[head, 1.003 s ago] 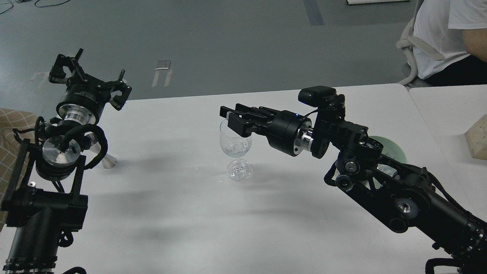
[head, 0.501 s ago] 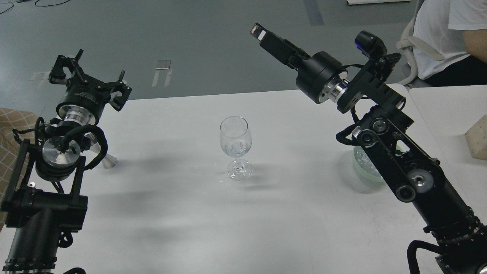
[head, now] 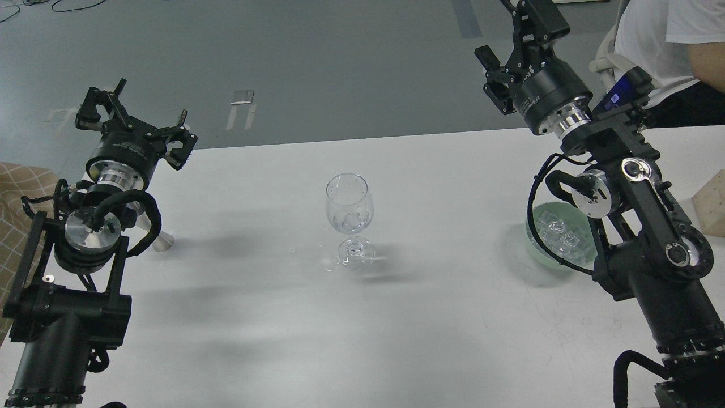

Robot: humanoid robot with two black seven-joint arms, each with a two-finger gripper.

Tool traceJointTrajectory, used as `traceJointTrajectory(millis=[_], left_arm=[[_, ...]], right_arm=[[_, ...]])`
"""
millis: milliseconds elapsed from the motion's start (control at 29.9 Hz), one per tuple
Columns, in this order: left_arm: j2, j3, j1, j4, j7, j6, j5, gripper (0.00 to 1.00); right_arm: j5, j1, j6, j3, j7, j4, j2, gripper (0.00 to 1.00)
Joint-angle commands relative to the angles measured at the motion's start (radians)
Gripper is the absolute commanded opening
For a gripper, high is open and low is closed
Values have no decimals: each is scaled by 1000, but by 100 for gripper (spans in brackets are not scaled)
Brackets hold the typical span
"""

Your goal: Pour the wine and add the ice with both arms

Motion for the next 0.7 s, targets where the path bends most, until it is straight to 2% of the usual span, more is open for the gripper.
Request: traceJointTrajectory(millis=[0, 167, 435, 668], left_arm=[[-3, 2, 0, 2, -1, 0, 2, 98], [-3, 4, -1, 4, -1, 0, 8, 98], [-6, 7, -1, 7, -3, -1, 11, 98], [-4, 13, -16, 7, -1, -52, 11, 99]], right_arm=[[122, -4, -14, 65, 1, -69, 3, 100], [272, -8, -14, 171, 3, -118, 6, 100], [551, 7, -14, 197, 3, -209, 3, 100], [573, 36, -16, 238, 3, -221, 3, 100]])
